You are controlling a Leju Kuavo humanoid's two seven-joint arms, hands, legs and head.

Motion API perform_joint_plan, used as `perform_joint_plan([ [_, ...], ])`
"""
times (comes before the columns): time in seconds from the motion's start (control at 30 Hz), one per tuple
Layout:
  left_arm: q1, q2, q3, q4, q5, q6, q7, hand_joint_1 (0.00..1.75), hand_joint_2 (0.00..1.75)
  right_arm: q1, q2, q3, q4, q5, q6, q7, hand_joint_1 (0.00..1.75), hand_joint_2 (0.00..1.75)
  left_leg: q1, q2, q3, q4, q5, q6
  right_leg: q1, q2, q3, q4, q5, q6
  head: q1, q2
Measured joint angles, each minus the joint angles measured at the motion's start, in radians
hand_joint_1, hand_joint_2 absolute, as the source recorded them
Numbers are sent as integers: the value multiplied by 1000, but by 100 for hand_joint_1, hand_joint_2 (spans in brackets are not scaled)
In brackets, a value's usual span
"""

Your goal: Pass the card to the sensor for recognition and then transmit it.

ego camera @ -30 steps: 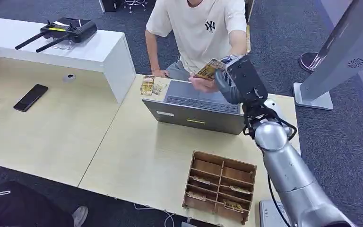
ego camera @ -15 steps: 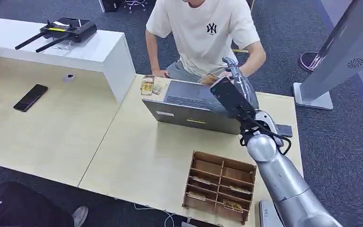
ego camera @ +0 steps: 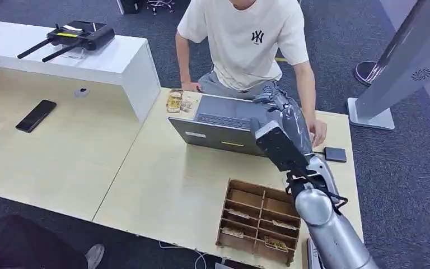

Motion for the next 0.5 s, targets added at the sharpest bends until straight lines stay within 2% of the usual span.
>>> perform_joint_plan([
  [0.27,7,-11,-8,4,43,11,-18,0,175,161,-77,-27,-191,160,-84,-14,175,175,0,-1,-1,0,0,0,0,-1,0,0,0,0,1,0],
  [0.3,7,-12,-9,4,46,11,-19,0,175,178,-85,-31,-207,170,-86,-12,169,175,0,-1,0,0,0,0,0,-1,0,0,0,0,0,0],
  [0.37,7,-13,-9,4,56,11,-20,0,175,207,-103,-36,-237,210,-88,-5,141,175,0,-1,-1,0,0,0,0,0,0,0,0,0,0,0],
  [0.43,9,-15,-9,4,61,13,-22,0,175,227,-117,-36,-254,238,-88,-4,138,175,0,-1,-1,0,0,0,0,0,0,0,0,0,0,0],
  [0.47,9,-15,-9,4,66,13,-23,0,175,240,-126,-36,-265,255,-88,4,120,175,0,-1,0,0,0,0,0,0,0,0,0,0,1,0],
  [0.5,9,-15,-10,4,70,13,-23,0,175,253,-137,-36,-276,277,-87,12,86,175,0,-1,-1,0,0,0,0,0,0,0,0,0,0,0],
])
